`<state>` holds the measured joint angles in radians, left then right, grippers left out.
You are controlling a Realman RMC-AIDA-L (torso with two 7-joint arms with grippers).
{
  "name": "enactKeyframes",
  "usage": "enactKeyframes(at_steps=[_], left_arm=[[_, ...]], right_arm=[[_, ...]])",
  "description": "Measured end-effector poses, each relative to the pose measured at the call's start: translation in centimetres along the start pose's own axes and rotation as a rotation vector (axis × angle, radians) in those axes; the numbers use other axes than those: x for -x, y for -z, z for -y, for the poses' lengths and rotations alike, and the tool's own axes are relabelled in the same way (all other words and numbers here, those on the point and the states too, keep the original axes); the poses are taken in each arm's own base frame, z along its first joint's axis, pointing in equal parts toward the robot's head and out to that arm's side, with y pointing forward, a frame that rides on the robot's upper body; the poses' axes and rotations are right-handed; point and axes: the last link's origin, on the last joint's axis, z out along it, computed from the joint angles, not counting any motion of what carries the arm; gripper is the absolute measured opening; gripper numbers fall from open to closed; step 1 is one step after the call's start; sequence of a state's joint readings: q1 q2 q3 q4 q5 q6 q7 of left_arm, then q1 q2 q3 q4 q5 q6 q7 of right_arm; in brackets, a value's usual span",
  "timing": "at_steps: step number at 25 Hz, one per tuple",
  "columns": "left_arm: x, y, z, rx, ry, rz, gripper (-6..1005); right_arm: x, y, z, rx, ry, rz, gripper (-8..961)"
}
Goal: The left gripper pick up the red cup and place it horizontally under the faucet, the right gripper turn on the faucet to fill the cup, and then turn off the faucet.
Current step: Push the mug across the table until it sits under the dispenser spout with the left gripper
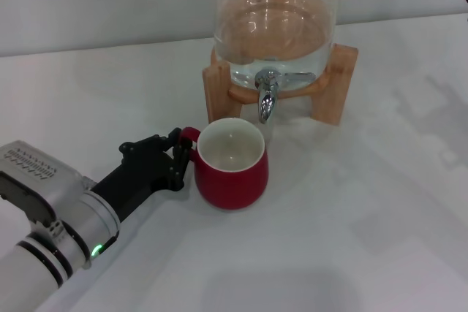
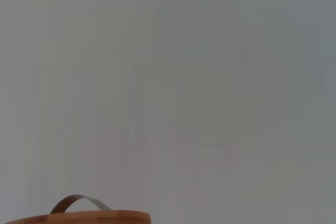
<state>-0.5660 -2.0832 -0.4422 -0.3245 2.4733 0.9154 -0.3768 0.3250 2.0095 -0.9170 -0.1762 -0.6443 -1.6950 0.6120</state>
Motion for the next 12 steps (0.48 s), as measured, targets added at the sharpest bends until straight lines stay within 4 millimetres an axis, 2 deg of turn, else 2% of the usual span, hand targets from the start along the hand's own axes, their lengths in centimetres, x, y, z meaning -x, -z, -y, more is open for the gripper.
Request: enactKeyframes(at_steps=[12], left_arm=[[-0.6, -1.2, -0.2, 0.032, -0.026, 0.024, 132]], right_arm=[[0.0, -0.1, 0.0, 0.004, 0.001, 0.001, 782]])
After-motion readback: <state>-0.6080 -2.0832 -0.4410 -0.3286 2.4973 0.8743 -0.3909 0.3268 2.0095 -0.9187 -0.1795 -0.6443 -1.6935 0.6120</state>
